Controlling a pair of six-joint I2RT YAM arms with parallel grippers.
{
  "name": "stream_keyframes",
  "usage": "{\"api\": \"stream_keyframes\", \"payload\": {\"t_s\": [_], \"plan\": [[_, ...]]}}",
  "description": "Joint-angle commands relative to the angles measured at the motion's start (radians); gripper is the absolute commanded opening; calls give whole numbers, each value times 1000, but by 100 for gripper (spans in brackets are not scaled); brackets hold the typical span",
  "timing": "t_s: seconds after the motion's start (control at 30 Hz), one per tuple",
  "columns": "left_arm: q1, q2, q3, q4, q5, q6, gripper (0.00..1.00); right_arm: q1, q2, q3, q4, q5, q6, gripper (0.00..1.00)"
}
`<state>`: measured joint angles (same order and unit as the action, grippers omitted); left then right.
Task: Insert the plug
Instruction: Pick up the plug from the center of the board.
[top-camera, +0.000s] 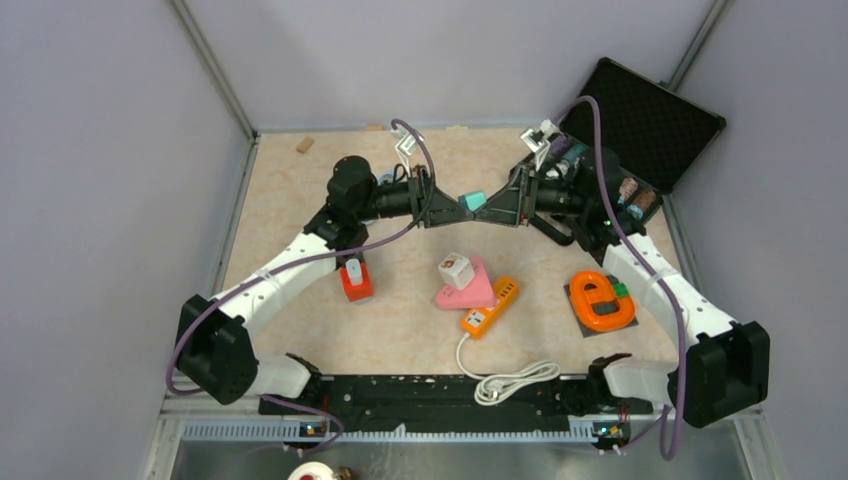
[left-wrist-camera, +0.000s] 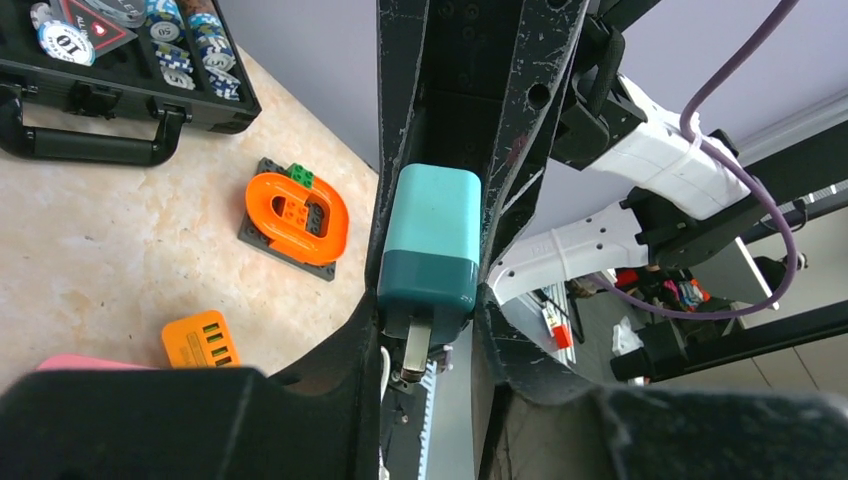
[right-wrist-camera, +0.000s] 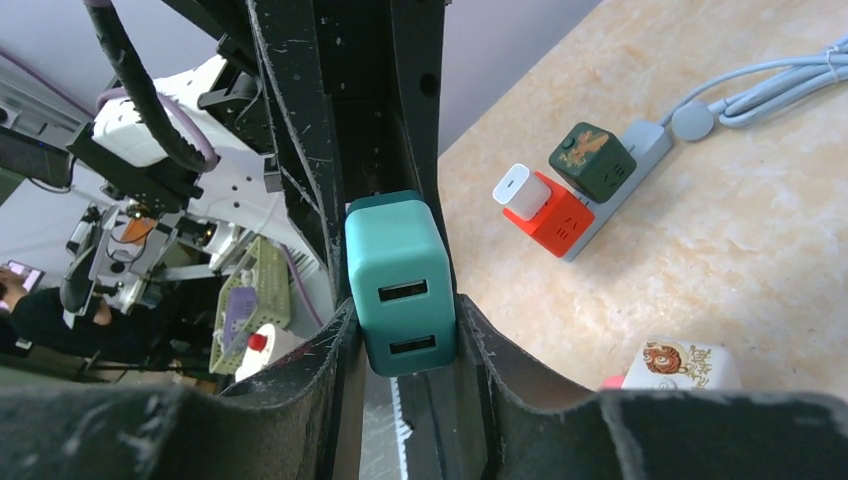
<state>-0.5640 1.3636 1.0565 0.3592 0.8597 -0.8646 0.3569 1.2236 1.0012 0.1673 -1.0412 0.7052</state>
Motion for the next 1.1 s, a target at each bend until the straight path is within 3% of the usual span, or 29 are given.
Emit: {"api": "stream_keyframes", "payload": {"t_s": [0.0,0.13,0.2,0.3,0.5,0.67,0.9,1.07], "plan": [[-4,-28,22,-14,-62,55,0,0,-22,18,-22,14,-46,13],[-5,-23,45,-54,-42,90,0,0,-32,53,-132,31,-150,48],[-5,-24,61,-106,-42,132,0,-2,-35,101,-238,39,-239,61],[-4,-18,92,-181,-25,195,0,-3,-30,156,-352,25,-347,71],[-4,12,144,-277,52,252,0,-6,-7,218,-414,-99,-408,74],[-2,3,147,-319,32,281,0,-6,7,239,-377,-191,-381,72],[17,-6,117,-285,-44,230,0,-6,-1,191,-222,-240,-269,66],[33,-14,96,-231,-11,206,0,-8,12,218,-306,-183,-320,70]]}}
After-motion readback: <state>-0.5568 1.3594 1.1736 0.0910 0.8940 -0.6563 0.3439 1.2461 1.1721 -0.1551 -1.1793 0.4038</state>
